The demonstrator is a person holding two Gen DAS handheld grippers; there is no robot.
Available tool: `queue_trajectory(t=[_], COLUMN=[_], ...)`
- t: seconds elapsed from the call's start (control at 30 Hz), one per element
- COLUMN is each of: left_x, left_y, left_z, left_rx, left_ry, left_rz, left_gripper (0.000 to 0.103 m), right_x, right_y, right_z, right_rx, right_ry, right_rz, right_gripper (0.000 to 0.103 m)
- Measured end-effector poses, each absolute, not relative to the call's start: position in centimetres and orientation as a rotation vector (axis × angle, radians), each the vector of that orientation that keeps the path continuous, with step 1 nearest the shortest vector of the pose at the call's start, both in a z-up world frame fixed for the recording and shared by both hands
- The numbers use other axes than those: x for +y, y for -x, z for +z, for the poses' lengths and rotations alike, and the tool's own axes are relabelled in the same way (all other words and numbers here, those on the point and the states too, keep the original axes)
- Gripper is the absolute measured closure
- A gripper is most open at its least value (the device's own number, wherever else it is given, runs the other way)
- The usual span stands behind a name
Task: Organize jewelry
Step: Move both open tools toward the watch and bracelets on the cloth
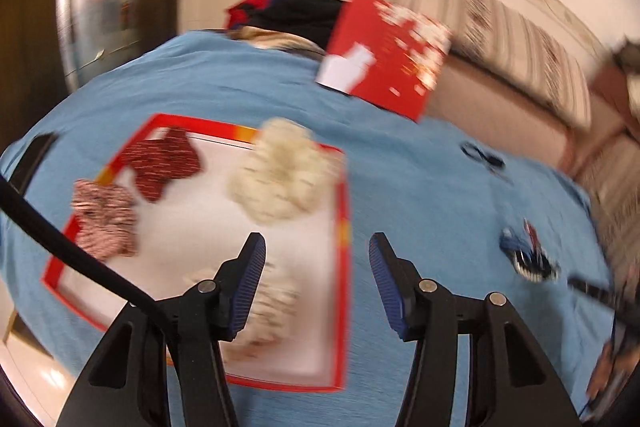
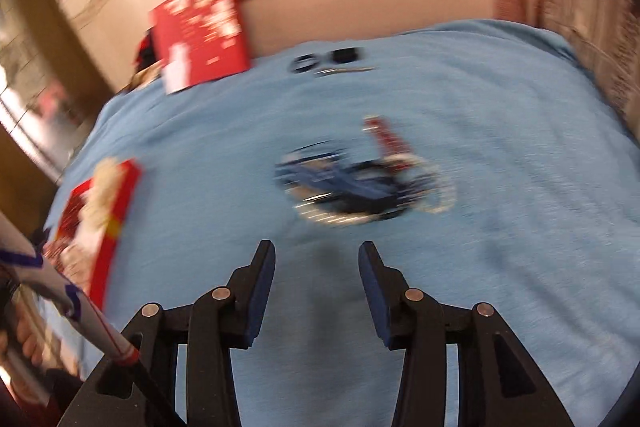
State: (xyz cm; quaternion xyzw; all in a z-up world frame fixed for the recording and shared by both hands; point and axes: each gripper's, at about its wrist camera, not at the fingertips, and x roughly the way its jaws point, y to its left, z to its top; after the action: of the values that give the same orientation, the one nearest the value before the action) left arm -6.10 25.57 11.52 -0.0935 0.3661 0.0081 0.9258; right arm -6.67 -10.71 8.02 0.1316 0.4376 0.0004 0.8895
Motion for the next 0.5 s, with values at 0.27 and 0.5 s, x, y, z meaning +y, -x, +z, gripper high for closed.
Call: queue_trajectory(t=[0.27,0.5], left_x=[20.7,20.0], left_y=[4.7,3.9], left_z=[8.9,7.7], left_rx=[0.829,0.863], left_ry=[0.100,0.083], left_rz=[-0.055,-0.061], left_gripper=[0.050,0.050], right_x=[-9.1,-8.8], right_y=[1.2,-0.9], right_z=[5.8,4.3], right_rx=[0.918,0.955], right_ry=[-0.097,-0.056], right_rz=[0.039,0.025], right_gripper=[0.043,0.092])
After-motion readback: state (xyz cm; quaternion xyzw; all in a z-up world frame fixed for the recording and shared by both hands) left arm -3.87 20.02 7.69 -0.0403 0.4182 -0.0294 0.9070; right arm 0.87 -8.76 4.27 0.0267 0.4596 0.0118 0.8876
